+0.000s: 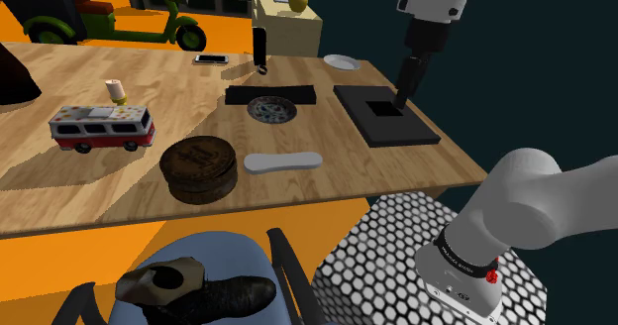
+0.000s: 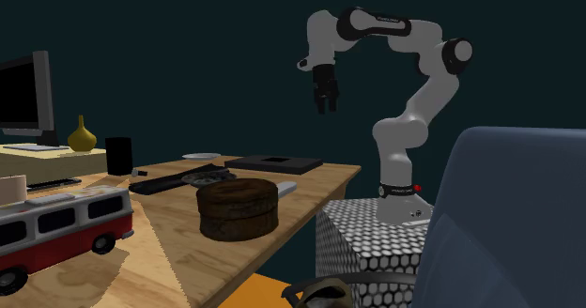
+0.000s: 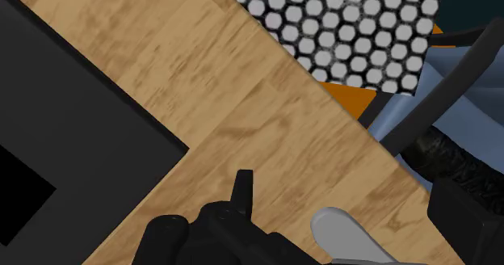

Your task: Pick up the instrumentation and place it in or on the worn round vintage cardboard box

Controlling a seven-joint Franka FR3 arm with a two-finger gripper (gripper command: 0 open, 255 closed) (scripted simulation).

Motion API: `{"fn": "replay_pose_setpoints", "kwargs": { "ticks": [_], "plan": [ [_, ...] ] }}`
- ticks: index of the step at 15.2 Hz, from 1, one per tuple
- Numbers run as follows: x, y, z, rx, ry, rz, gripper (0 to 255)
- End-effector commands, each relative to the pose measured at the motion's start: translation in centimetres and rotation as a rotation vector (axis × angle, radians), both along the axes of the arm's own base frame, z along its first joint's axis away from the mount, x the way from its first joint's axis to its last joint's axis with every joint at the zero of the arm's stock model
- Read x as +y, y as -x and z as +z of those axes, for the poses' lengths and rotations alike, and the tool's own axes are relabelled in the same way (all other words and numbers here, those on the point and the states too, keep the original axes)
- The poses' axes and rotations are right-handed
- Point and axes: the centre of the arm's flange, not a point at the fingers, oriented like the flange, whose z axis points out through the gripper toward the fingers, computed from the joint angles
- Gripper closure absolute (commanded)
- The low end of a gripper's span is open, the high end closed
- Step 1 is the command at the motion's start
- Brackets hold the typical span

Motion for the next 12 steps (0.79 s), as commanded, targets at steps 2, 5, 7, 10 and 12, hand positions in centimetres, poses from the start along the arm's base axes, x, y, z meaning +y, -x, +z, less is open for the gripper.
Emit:
{"fn": "replay_pose_setpoints", "kwargs": {
  "ticks": [2,5,7,10,12],
  "plan": [
    [0.3,-0.9,-0.8,-0.004,0.0,0.032,0],
    [1.5,-3.7,-3.3,-0.018,-0.002,0.129,0],
    [2.5,-5.5,-4.9,-0.026,-0.003,0.194,0],
    [4.1,-8.0,-7.3,-0.04,-0.004,0.291,0],
    [5.4,-9.7,-8.9,-0.048,-0.005,0.356,0]
  ]
}}
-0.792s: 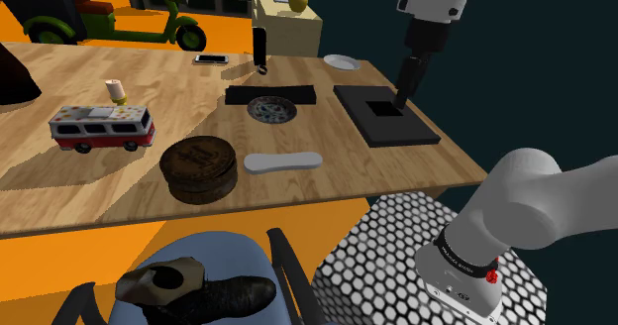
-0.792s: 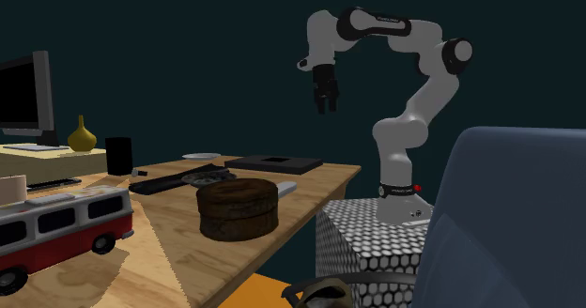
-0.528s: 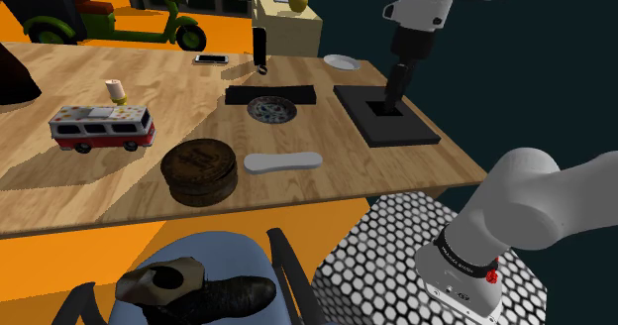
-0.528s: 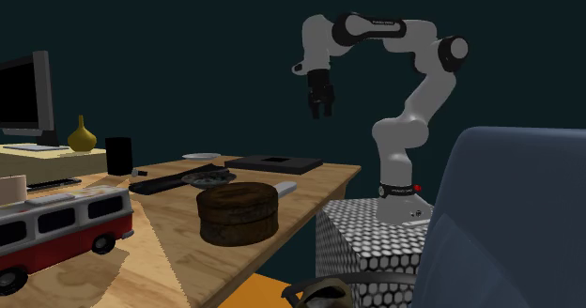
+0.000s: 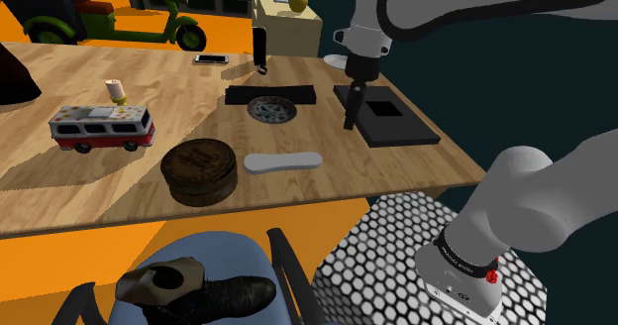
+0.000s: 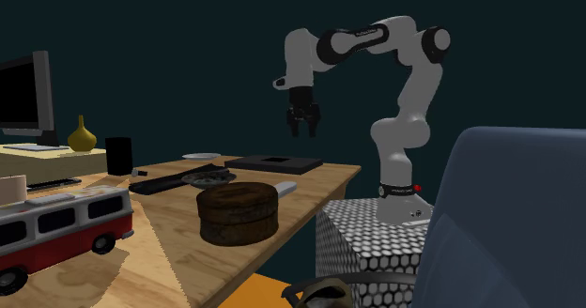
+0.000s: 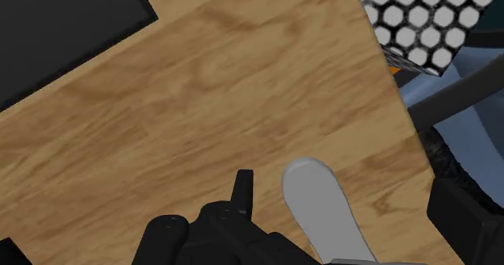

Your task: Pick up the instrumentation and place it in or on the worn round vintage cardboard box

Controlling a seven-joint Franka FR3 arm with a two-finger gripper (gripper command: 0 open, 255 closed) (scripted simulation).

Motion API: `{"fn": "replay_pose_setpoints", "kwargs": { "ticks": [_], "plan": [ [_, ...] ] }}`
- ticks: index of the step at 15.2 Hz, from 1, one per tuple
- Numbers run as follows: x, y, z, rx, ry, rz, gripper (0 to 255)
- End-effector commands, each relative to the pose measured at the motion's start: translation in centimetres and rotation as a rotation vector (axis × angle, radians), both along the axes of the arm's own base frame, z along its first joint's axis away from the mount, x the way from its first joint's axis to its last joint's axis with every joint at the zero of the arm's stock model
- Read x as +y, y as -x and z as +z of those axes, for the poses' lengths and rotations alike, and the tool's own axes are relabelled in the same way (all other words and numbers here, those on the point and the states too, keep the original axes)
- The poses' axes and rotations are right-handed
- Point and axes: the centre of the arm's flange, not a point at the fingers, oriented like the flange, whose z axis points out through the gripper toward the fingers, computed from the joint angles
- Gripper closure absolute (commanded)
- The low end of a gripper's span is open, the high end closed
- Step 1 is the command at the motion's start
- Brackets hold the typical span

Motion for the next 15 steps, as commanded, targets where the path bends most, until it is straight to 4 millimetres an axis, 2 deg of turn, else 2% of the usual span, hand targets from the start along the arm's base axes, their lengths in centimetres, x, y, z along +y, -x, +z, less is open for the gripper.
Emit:
{"fn": "replay_pose_setpoints", "kwargs": {
  "ticks": [1,10,13,15],
  "plan": [
    [1.3,-1.6,-1.5,-0.012,-0.001,0.067,0],
    [8.3,-7.9,-8.4,-0.051,-0.006,0.358,0],
    [11.0,-9.5,-10.6,-0.065,-0.007,0.455,0],
    [11.4,-9.8,-11.5,-0.067,-0.007,0.471,0]
  ]
}}
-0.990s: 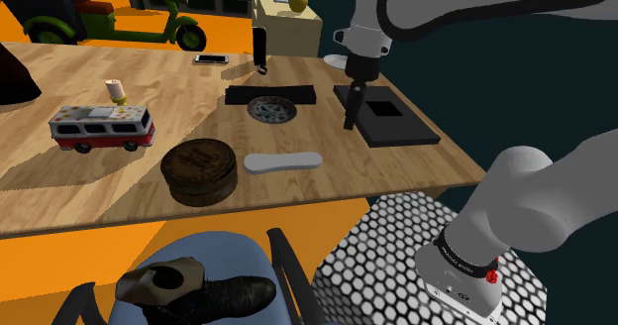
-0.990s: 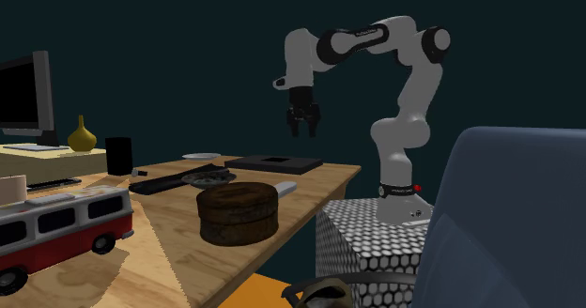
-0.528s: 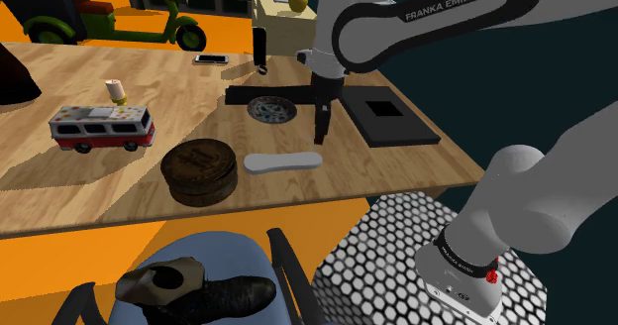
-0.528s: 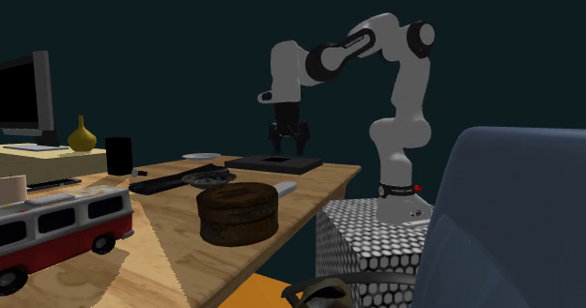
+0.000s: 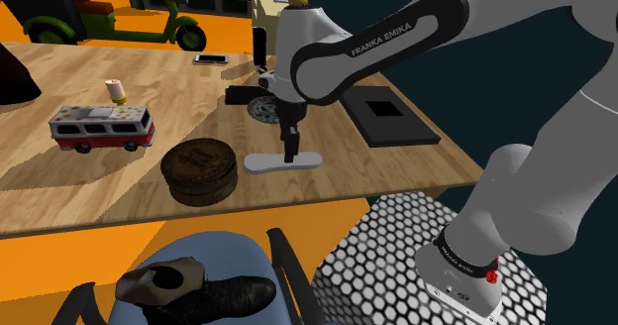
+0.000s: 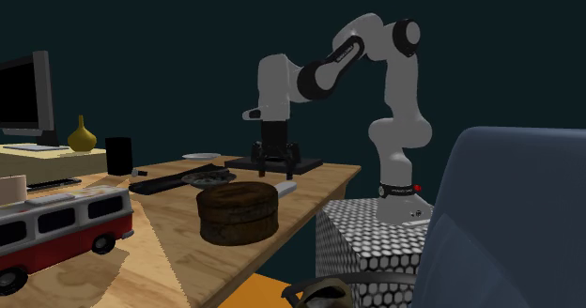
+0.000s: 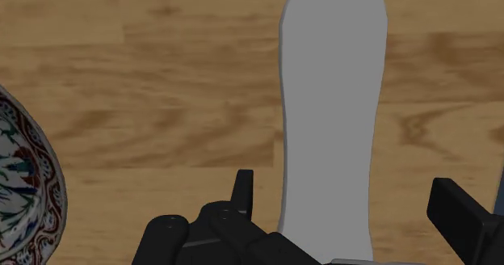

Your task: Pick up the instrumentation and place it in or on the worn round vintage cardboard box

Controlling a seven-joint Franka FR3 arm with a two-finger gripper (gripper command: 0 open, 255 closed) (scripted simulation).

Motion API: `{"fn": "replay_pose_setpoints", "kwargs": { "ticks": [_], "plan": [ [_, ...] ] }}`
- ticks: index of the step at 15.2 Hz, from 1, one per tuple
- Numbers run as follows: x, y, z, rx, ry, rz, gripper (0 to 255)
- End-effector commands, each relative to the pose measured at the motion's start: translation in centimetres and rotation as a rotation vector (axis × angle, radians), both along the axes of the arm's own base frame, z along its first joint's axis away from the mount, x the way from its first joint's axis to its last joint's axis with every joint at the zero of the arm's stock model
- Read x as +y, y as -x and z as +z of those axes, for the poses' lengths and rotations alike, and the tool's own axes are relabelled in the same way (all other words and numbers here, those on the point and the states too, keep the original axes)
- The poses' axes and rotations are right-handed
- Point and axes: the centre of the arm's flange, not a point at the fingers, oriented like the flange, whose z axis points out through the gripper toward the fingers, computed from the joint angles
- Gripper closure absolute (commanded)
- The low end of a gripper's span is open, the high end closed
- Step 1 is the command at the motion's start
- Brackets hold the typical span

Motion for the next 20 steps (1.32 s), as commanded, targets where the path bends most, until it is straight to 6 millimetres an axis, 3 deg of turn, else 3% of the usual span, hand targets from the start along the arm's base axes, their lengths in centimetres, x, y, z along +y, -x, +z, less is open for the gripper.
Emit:
{"fn": "replay_pose_setpoints", "kwargs": {
  "ticks": [1,7,14,15,20],
  "plan": [
    [0.3,-0.2,-1.0,-0.003,-0.001,0.013,0],
    [0.4,-0.2,-4.0,-0.003,-0.001,0.013,0],
    [0.4,-0.2,-4.0,-0.003,-0.001,0.013,0],
    [0.4,-0.2,-4.0,-0.003,-0.001,0.013,255],
    [0.4,-0.2,-4.0,-0.003,-0.001,0.013,255]
  ]
}}
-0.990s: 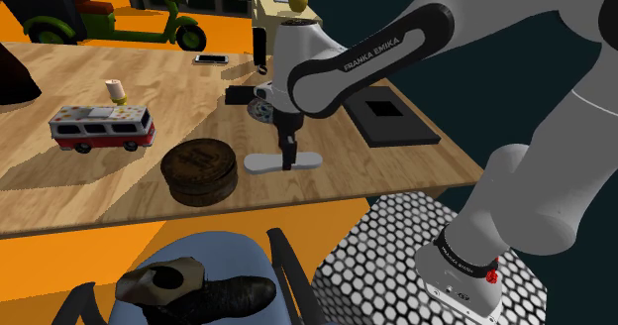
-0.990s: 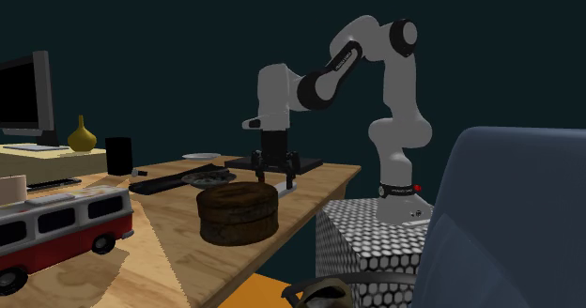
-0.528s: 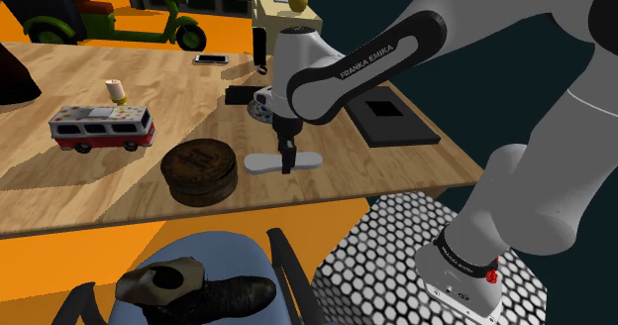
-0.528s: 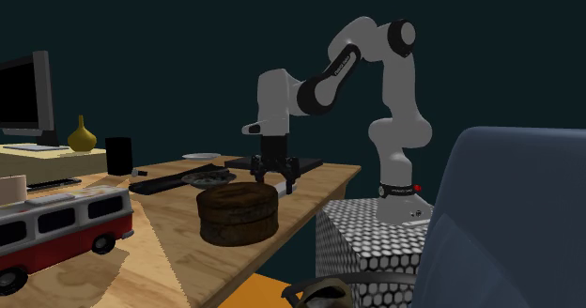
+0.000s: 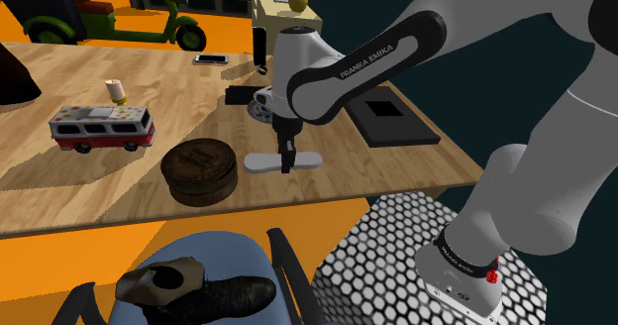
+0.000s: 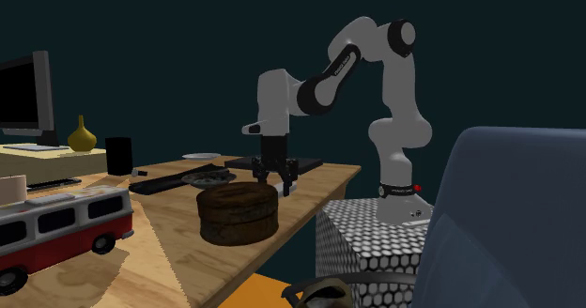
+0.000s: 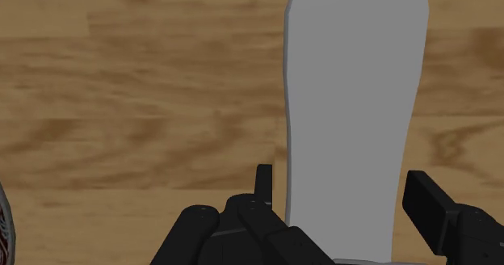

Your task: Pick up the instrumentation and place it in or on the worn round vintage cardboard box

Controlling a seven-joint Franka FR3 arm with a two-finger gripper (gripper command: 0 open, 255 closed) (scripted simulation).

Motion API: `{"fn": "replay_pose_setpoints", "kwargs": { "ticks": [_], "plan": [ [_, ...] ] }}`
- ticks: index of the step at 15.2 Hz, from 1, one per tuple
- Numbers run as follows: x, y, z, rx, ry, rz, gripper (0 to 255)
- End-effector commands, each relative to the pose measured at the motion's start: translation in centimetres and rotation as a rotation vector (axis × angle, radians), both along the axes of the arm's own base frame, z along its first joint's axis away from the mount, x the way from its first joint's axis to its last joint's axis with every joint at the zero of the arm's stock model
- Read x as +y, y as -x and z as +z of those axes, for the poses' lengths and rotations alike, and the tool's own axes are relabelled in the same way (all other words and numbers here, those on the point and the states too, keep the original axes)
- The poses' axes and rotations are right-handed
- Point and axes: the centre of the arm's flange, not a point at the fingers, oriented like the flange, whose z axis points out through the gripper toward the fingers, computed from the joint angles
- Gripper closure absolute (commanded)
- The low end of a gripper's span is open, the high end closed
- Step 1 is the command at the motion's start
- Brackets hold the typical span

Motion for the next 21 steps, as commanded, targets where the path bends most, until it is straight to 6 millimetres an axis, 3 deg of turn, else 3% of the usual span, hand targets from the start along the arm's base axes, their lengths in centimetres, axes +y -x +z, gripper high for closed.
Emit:
{"fn": "replay_pose_setpoints", "kwargs": {
  "ticks": [1,4,21],
  "plan": [
    [0.0,0.0,0.0,0.0,0.0,0.0,255],
    [0.0,0.0,0.0,0.0,0.0,0.0,255],
    [0.0,0.0,9.0,0.0,0.0,0.0,255]
  ]
}}
